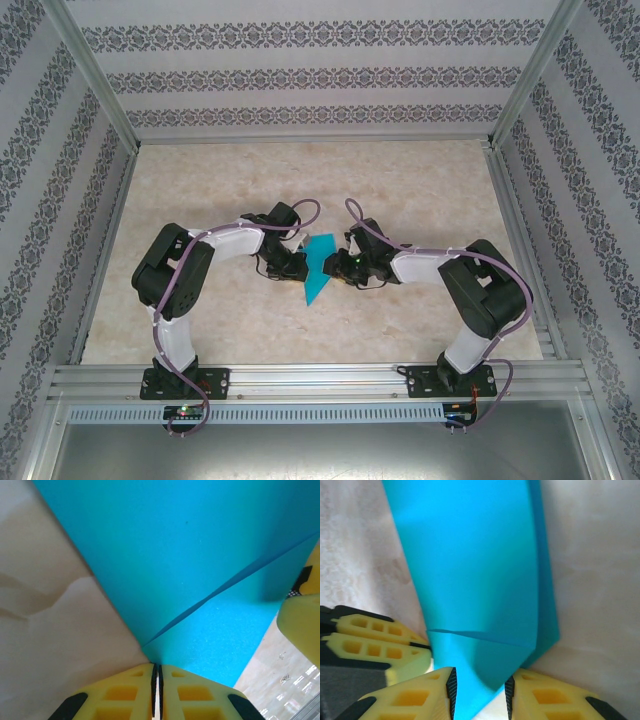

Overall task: Fold a paper plane with a square sheet of paper (pick it up from the middle)
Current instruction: Third fold the triangle at the center of the table, then fourth fold the wing at the center of the table.

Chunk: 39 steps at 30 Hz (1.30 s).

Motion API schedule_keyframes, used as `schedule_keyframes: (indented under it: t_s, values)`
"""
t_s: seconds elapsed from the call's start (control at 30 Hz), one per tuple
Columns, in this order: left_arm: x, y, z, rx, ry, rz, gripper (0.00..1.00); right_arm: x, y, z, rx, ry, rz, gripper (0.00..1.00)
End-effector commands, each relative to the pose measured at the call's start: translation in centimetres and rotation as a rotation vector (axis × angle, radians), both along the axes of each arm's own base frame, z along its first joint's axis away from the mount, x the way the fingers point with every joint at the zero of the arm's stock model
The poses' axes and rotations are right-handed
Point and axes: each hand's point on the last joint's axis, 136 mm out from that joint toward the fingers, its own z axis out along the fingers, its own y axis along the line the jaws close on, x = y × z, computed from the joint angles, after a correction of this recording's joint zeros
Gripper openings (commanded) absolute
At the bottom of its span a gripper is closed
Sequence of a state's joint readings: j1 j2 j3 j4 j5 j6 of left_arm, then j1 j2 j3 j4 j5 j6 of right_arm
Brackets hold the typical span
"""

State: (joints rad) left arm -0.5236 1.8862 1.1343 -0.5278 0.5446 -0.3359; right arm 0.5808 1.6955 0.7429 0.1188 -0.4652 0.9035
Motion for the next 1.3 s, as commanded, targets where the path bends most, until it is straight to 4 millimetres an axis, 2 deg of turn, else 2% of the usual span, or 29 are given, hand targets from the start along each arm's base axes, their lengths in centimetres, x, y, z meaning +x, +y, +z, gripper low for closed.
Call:
schedule_keyframes:
  t_s: [0.0,0.3,0.4,0.5,0.73,0.97,1.07,1.27]
  values:
    - [-0.3,0.2,-0.6,0.014,0.01,-0.013,0.14,0.4,1.0,1.4,0.045,-0.035,0.014,0.33]
    - [-0.3,0.1,-0.6,0.009,0.01,-0.013,0.14,0.4,1.3,1.6,0.053,-0.037,0.019,0.32]
    - [-0.3,0.1,-0.5,0.008,0.009,-0.013,0.14,0.3,1.1,1.9,0.046,-0.044,0.019,0.28]
    - [-0.2,0.1,-0.2,0.004,0.005,-0.011,0.14,0.1,0.6,1.4,-0.005,-0.04,0.02,0.21]
    - [0.2,-0.1,1.7,-0.014,-0.03,-0.004,0.14,0.0,0.1,0.4,-0.074,-0.032,0.02,0.1]
    - [0.6,0.4,3.8,0.001,-0.073,0.012,0.14,0.0,-0.3,0.0,-0.116,-0.03,0.017,0.07]
    - [0.6,0.0,4.7,-0.027,-0.084,0.019,0.14,0.1,-0.3,0.0,-0.121,-0.03,0.018,0.07]
    - [0.6,-1.0,3.9,-0.078,-0.047,0.018,0.13,0.1,0.1,0.3,-0.127,-0.032,0.031,0.06]
